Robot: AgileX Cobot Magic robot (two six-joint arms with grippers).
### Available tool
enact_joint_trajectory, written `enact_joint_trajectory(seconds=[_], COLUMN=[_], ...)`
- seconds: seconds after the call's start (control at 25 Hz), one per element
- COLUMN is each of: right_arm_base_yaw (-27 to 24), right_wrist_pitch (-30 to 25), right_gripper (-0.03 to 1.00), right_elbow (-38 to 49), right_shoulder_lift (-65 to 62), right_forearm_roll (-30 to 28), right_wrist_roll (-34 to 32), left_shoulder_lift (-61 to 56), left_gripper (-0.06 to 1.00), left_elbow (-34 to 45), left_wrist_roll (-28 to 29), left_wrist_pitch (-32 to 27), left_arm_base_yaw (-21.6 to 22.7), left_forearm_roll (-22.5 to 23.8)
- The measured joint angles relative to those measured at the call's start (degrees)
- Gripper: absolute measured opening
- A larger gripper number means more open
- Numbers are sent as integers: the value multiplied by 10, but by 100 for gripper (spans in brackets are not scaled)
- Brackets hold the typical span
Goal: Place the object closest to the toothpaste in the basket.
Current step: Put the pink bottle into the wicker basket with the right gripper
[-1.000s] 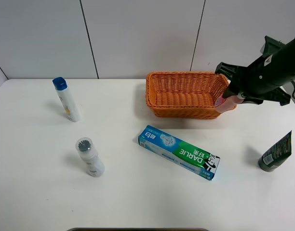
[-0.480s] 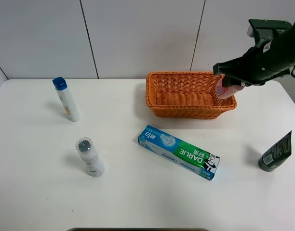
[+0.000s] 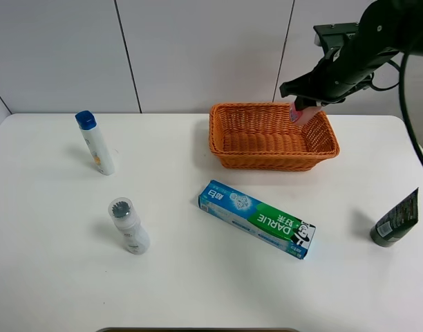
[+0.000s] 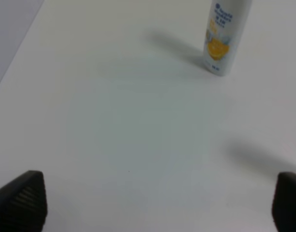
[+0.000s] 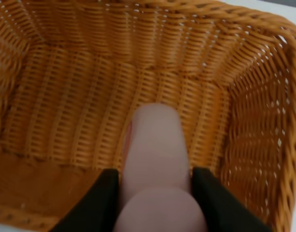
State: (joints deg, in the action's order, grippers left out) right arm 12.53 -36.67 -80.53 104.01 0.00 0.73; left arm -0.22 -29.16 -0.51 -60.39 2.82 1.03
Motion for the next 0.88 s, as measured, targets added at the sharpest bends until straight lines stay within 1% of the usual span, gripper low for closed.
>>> enact_joint_trajectory(seconds=[0.28, 0.56, 0.88], right_arm_base_yaw=[0, 0, 9], right_wrist_pitch=[4, 38, 66], right_gripper=[37, 37, 37], right_elbow=[-67, -71, -71], right_shoulder_lift=[88, 140, 182], right_forearm_roll=[8, 28, 30], right_wrist_roll=[6, 27, 31], left_shoulder_lift=[0, 0, 0], left_gripper=[94, 94, 94], left_elbow=[0, 0, 0], left_wrist_roll=[0, 0, 0], left_wrist_pitch=[0, 0, 0], left_arm_base_yaw=[0, 0, 0], left_forearm_roll=[0, 0, 0])
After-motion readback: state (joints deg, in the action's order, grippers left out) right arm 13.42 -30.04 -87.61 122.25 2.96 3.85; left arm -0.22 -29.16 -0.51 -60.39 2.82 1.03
